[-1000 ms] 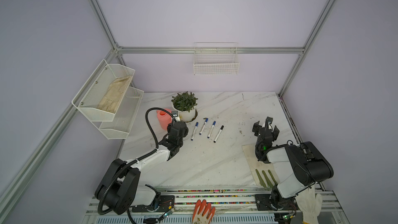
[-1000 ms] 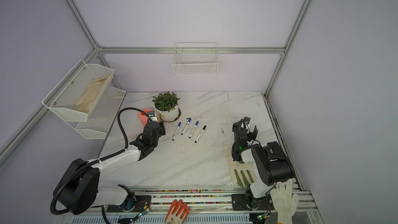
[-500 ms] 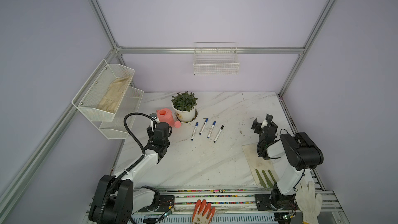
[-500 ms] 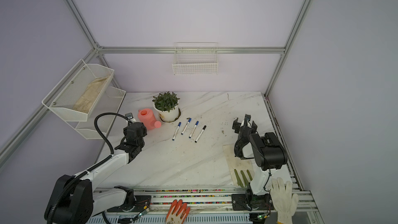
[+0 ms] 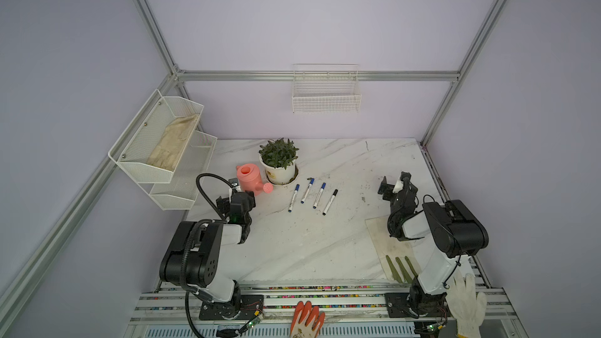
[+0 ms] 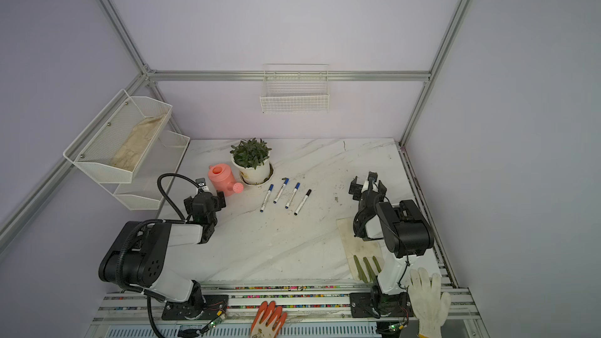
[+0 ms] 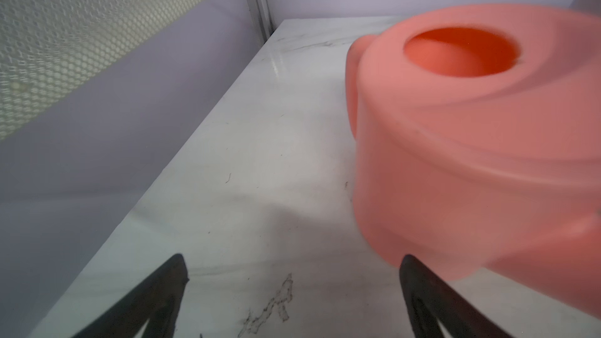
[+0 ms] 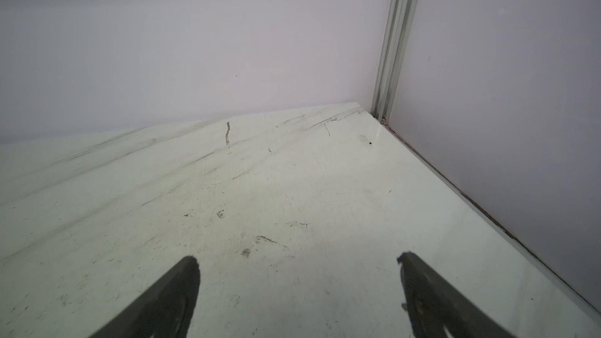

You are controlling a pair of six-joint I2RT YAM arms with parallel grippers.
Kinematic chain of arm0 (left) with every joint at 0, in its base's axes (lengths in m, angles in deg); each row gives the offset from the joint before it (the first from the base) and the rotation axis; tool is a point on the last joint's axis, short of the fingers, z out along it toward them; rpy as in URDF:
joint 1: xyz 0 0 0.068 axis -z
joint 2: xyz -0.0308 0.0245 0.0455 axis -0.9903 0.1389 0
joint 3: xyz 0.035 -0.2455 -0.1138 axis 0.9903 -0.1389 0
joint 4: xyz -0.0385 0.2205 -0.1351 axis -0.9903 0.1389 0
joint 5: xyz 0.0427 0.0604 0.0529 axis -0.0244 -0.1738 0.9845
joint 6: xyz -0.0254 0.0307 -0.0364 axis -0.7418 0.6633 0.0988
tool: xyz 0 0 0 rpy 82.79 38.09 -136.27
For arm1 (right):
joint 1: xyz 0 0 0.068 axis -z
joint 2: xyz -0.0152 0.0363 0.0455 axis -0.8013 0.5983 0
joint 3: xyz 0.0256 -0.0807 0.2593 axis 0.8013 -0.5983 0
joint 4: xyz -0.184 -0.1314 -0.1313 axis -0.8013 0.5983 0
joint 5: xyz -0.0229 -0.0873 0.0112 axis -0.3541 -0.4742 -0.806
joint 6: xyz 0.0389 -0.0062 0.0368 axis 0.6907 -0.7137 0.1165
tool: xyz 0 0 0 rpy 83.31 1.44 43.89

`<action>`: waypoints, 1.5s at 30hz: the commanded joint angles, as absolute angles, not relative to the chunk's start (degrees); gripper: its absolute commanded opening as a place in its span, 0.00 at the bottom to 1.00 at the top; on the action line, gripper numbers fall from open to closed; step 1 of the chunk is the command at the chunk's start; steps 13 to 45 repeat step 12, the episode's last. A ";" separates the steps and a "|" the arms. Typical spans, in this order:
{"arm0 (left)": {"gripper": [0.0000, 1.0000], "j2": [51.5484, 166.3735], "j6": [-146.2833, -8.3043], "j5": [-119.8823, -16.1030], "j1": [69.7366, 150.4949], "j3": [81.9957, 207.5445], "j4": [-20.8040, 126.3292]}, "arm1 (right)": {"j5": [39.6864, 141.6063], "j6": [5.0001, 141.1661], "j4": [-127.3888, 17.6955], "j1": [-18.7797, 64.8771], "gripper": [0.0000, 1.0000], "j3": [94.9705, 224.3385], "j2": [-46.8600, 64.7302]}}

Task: Insert pens into pen caps
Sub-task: Reset both arms

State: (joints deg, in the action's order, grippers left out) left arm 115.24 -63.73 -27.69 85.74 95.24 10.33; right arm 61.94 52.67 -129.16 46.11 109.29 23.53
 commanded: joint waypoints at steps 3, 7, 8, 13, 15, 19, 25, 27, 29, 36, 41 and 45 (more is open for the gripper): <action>1.00 115.08 -62.42 -35.49 84.43 94.51 5.41 | 62.36 52.85 -131.92 45.87 0.97 109.70 23.41; 1.00 115.95 -62.02 -37.15 83.57 93.34 1.14 | 63.54 53.82 -130.52 46.21 0.97 110.37 23.65; 1.00 115.82 -62.18 -37.08 83.50 93.60 2.27 | 63.70 53.94 -130.45 46.37 0.97 110.33 23.61; 1.00 115.93 -62.01 -37.17 83.52 93.46 1.44 | 63.54 53.22 -131.46 46.32 0.97 109.86 23.17; 1.00 115.93 -62.01 -37.17 83.52 93.46 1.44 | 63.54 53.22 -131.46 46.32 0.97 109.86 23.17; 1.00 115.93 -62.01 -37.17 83.52 93.46 1.44 | 63.54 53.22 -131.46 46.32 0.97 109.86 23.17; 1.00 115.93 -62.01 -37.17 83.52 93.46 1.44 | 63.54 53.22 -131.46 46.32 0.97 109.86 23.17; 1.00 115.93 -62.01 -37.17 83.52 93.46 1.44 | 63.54 53.22 -131.46 46.32 0.97 109.86 23.17; 1.00 115.93 -62.01 -37.17 83.52 93.46 1.44 | 63.54 53.22 -131.46 46.32 0.97 109.86 23.17; 1.00 115.93 -62.01 -37.17 83.52 93.46 1.44 | 63.54 53.22 -131.46 46.32 0.97 109.86 23.17; 1.00 115.93 -62.01 -37.17 83.52 93.46 1.44 | 63.54 53.22 -131.46 46.32 0.97 109.86 23.17; 1.00 115.93 -62.01 -37.17 83.52 93.46 1.44 | 63.54 53.22 -131.46 46.32 0.97 109.86 23.17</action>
